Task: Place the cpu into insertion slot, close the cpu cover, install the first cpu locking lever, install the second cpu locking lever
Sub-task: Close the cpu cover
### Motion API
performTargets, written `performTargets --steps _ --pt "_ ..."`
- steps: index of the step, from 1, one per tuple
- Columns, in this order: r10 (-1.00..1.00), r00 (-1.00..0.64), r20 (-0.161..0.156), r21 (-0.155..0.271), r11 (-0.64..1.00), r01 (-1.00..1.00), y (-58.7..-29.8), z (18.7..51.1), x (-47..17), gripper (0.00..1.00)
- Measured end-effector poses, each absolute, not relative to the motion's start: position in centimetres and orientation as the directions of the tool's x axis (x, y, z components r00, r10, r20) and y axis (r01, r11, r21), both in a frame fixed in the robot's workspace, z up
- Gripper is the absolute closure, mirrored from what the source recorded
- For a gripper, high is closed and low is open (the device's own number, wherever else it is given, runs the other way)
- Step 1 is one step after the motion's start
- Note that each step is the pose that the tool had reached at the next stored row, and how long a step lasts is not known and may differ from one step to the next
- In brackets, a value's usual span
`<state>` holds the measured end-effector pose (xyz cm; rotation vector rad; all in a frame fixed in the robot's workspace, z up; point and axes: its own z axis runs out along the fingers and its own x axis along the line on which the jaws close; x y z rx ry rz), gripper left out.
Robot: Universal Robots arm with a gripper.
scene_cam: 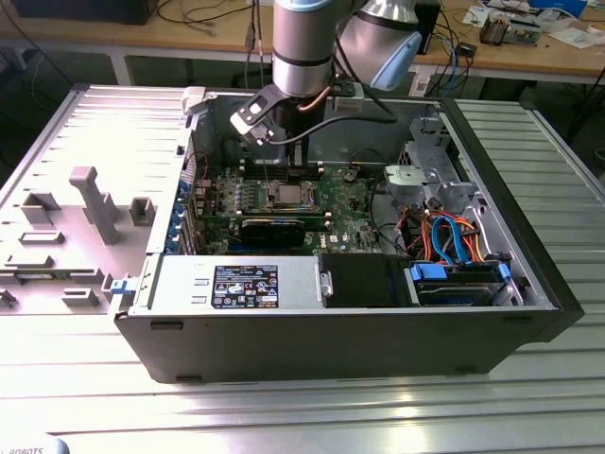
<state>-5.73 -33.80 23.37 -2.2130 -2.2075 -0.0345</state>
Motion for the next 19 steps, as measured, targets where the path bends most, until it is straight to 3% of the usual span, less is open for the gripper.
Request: performTargets --steps 19 --pt "1.0 0.002 0.027 0.003 -0.002 1.0 -33.8 22.7 -7.5 0.89"
